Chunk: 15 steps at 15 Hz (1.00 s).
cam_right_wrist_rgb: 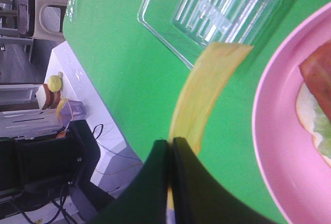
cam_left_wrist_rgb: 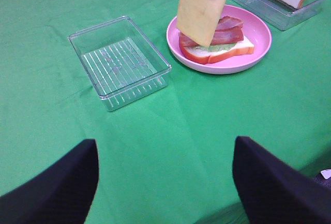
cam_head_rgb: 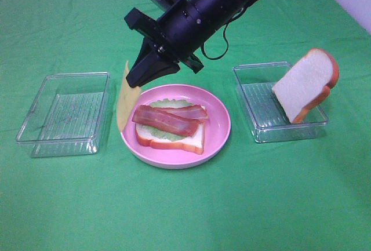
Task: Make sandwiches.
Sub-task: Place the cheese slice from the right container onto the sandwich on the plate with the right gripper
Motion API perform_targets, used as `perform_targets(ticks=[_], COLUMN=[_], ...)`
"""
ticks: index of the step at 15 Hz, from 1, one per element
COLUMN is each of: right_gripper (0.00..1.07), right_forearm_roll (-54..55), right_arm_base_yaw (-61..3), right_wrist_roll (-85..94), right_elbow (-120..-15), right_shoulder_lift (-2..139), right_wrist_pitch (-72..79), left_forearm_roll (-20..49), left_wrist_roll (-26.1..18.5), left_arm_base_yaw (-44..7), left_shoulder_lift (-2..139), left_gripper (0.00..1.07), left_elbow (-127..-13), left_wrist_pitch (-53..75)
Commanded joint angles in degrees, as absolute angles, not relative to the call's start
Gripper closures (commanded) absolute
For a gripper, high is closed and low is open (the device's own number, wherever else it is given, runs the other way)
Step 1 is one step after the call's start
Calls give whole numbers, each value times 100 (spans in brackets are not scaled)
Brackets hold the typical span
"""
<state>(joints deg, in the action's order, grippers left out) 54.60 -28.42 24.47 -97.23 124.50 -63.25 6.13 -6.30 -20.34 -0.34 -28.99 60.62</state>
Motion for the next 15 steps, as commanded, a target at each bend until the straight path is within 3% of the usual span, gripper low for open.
perform_targets(ticks=[1,8,15], right_gripper=[107,107,107], right_forearm_roll=[5489,4022,3260], right_arm_base_yaw=[-2830,-2750,-2750], right_wrist_roll=[2504,1719,1421], right_elbow=[-9706,-9717,-9717], right_shoulder_lift=[12680,12783,12783], right_wrist_pitch=[-6274,-5913,-5724], left_forearm_roll=[602,596,596], left_wrist_roll=[-607,-607,-607], left_arm_base_yaw=[-2040,-2040,-2040], left_shoulder_lift=[-120,-120,-120], left_gripper=[37,37,37], left_elbow=[-2871,-2871,-2871], left_wrist_pitch=[5999,5999,5999])
